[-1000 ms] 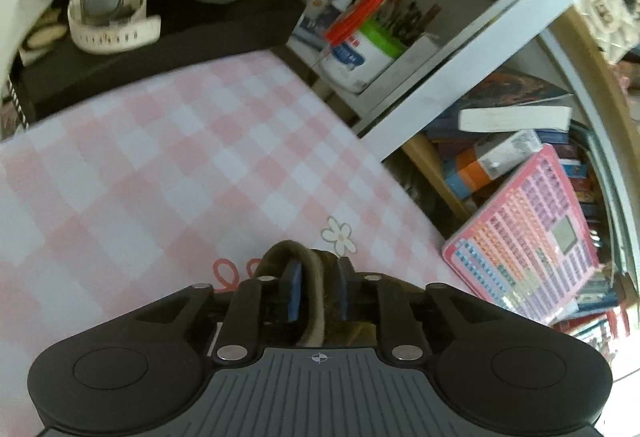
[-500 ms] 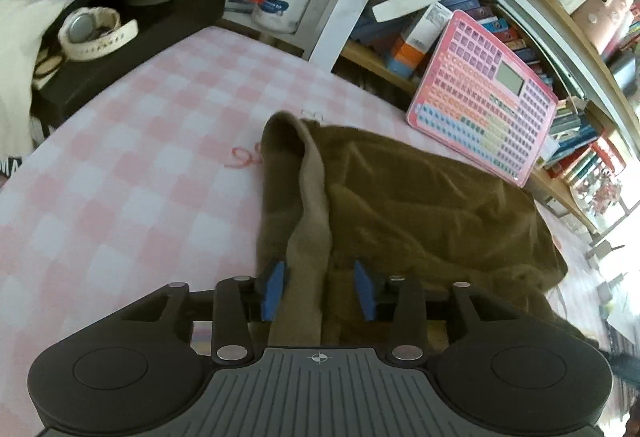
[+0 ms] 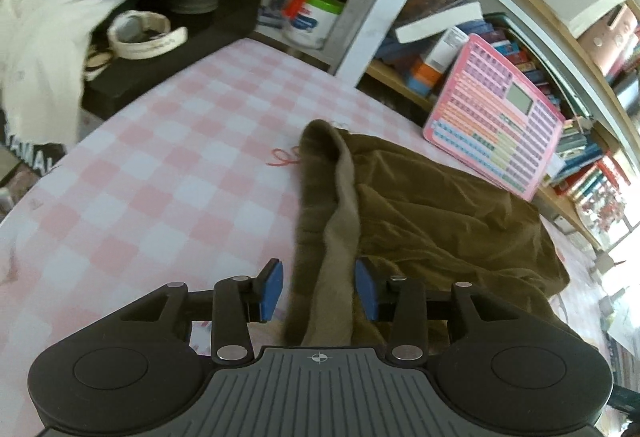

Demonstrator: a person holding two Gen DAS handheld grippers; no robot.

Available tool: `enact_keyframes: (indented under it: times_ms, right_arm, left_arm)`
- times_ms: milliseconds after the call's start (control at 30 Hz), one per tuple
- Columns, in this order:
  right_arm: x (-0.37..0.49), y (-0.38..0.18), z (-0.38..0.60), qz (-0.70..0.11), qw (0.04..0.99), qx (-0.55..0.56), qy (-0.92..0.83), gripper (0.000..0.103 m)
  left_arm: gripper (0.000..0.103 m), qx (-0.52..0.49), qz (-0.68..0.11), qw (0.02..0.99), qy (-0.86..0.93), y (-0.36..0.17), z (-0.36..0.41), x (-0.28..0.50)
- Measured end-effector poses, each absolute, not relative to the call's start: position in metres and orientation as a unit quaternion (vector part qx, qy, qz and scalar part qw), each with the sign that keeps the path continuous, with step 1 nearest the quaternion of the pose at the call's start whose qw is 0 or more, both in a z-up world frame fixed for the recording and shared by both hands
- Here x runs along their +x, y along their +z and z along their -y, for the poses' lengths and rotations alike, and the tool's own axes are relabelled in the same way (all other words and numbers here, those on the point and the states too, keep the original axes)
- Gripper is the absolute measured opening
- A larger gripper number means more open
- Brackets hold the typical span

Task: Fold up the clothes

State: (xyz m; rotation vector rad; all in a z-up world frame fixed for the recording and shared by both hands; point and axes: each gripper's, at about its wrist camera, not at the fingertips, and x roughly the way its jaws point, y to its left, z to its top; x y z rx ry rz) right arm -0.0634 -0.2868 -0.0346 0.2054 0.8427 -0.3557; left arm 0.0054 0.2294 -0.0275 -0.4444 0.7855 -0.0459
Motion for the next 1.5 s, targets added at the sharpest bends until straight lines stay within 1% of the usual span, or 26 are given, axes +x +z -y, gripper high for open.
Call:
enact_keyframes:
  times_ms: [167, 300, 367, 600, 700, 767, 800, 833, 867, 933, 1100, 1167, 1267, 1300, 1500]
  right_arm:
    - [-0.073, -0.038, 0.298, -0.426, 0.887, 0.08, -0.159, 0.04]
    - [-0.095, -0.039, 0.304, -0.437, 0.885, 0.079, -0.142, 0.04]
    - [-0.103, -0.042, 0.307, -0.442, 0.882, 0.08, -0.141, 0.04]
    - [-0.112, -0.047, 0.316, -0.443, 0.883, 0.085, -0.131, 0.041]
    - [-0.114, -0.048, 0.316, -0.44, 0.885, 0.081, -0.126, 0.041]
    - [-0.114, -0.048, 0.316, -0.439, 0.887, 0.077, -0.123, 0.041]
    - [-0.114, -0.049, 0.316, -0.438, 0.888, 0.074, -0.12, 0.04]
    - [-0.114, -0.049, 0.316, -0.438, 0.889, 0.071, -0.116, 0.04]
    - [-0.114, -0.049, 0.316, -0.438, 0.889, 0.068, -0.113, 0.04]
    - [-0.115, -0.049, 0.317, -0.438, 0.89, 0.065, -0.109, 0.04]
    - [-0.116, -0.049, 0.315, -0.433, 0.893, 0.061, -0.102, 0.04]
    - [-0.115, -0.05, 0.315, -0.432, 0.895, 0.056, -0.096, 0.039]
    - [-0.112, -0.051, 0.32, -0.431, 0.896, 0.051, -0.087, 0.039]
    - [-0.111, -0.051, 0.322, -0.429, 0.898, 0.049, -0.086, 0.039]
    - [-0.094, -0.051, 0.34, -0.423, 0.901, 0.036, -0.087, 0.042]
  left_arm:
    - [0.04, -0.231, -0.39, 0.891, 0.018, -0.031, -0.227, -0.01]
    - [0.042, -0.239, -0.401, 0.883, 0.039, -0.035, -0.223, -0.02]
    - [0.044, -0.261, -0.401, 0.877, 0.047, -0.038, -0.223, -0.027]
    - [0.043, -0.405, -0.395, 0.822, 0.069, -0.058, -0.229, -0.035]
    - [0.039, -0.444, -0.389, 0.804, 0.077, -0.065, -0.228, -0.032]
    - [0.034, -0.468, -0.385, 0.791, 0.083, -0.07, -0.228, -0.028]
    - [0.025, -0.479, -0.386, 0.783, 0.09, -0.072, -0.23, -0.026]
    - [0.018, -0.489, -0.388, 0.775, 0.096, -0.073, -0.231, -0.025]
    - [0.011, -0.478, -0.387, 0.783, 0.096, -0.071, -0.232, -0.026]
    - [0.01, -0.455, -0.385, 0.797, 0.095, -0.066, -0.232, -0.03]
    - [0.011, -0.398, -0.38, 0.83, 0.094, -0.055, -0.232, -0.039]
    - [0.012, -0.405, -0.389, 0.821, 0.103, -0.066, -0.235, -0.042]
    - [0.014, -0.413, -0.375, 0.823, 0.107, -0.068, -0.233, -0.047]
    - [0.016, -0.414, -0.373, 0.823, 0.109, -0.068, -0.232, -0.047]
    - [0.017, -0.414, -0.378, 0.822, 0.102, -0.066, -0.223, -0.049]
